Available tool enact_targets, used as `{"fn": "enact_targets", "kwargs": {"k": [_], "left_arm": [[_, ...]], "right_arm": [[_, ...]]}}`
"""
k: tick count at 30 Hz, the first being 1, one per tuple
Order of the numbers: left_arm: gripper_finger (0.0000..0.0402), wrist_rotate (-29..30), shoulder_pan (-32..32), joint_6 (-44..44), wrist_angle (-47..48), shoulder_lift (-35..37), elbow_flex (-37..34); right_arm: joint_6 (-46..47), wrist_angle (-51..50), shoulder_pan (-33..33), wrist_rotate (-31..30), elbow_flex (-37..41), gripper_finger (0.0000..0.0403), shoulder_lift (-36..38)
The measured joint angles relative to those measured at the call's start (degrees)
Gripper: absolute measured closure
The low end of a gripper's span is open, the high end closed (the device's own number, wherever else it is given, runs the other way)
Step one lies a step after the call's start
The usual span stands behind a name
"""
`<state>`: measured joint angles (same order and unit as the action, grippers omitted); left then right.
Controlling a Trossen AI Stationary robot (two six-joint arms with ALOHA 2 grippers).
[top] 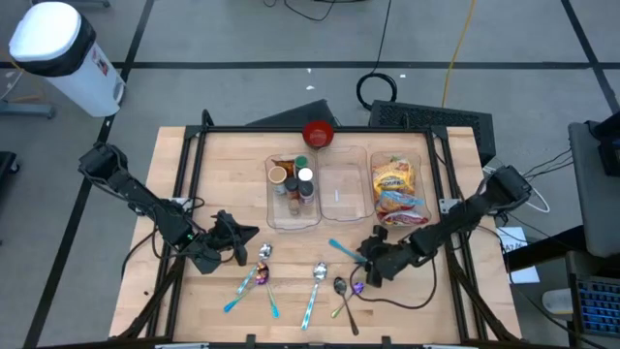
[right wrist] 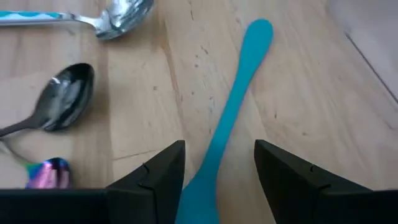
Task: Pick & Place Food Item
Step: Put the blue spoon into the middle transparent bin
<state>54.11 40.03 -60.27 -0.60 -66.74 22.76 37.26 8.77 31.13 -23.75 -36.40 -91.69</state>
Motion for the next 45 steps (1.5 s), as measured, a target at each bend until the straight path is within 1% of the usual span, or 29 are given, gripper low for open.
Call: {"fn": "enact_targets", "kwargs": {"k": [4,8,11,16,18,22,24,30,33,37,40,43,45], "left_arm": [[0.0369,0.0,0.0,0.0,0.0,0.0,0.0],[0.0369,0.0,0.0,0.02,-0.02,0.0,0.0],[0.0369,0.0,0.0,0.02,-0.02,0.0,0.0],[0.0369,0.0,0.0,0.09,-0.02,0.0,0.0],[0.0369,0.0,0.0,0.11,-0.01,0.0,0.0],[0.0369,0.0,0.0,0.11,0.02,0.0,0.0],[0.0369,0.0,0.0,0.11,0.04,0.0,0.0],[0.0369,0.0,0.0,0.1,0.28,0.0,0.0],[0.0369,0.0,0.0,0.07,0.33,0.0,0.0],[0.0369,0.0,0.0,-0.22,0.33,0.0,0.0],[0.0369,0.0,-0.03,-0.44,0.26,0.0,0.0],[0.0369,0.0,-0.31,-0.5,0.21,0.0,0.0],[0.0369,0.0,-0.6,-0.46,0.0,0.0,0.0]], "right_arm": [[-0.09,0.87,-0.74,0.85,-0.11,0.0226,-2.39],[-0.17,1.26,-0.78,1.01,-0.2,0.0254,-4.22],[-0.12,1.15,-0.82,1.3,-0.22,0.0289,-4.17],[-0.72,0.85,-0.87,1.68,-0.15,0.0367,-3.2],[-0.88,0.68,-0.87,1.97,-0.12,0.0387,-2.83],[-0.68,0.25,-0.85,2.17,-0.02,0.0379,-1.62],[-0.68,-0.45,-0.77,3.43,0.13,0.0377,-0.11],[-1.51,0.83,1.13,2.54,0.15,0.0389,6.23],[-4.81,4.09,2.76,2.34,0.15,0.0389,9.72],[-12.29,13.39,3.47,1.26,0.13,0.0387,14.19],[-17.83,20.81,2.26,-2.25,0.09,0.0386,16.49],[-22.16,24.84,-1.13,-9.13,0.07,0.0386,17.76],[-22.96,24.99,-4.76,-13.71,0.07,0.0385,18.06]]}}
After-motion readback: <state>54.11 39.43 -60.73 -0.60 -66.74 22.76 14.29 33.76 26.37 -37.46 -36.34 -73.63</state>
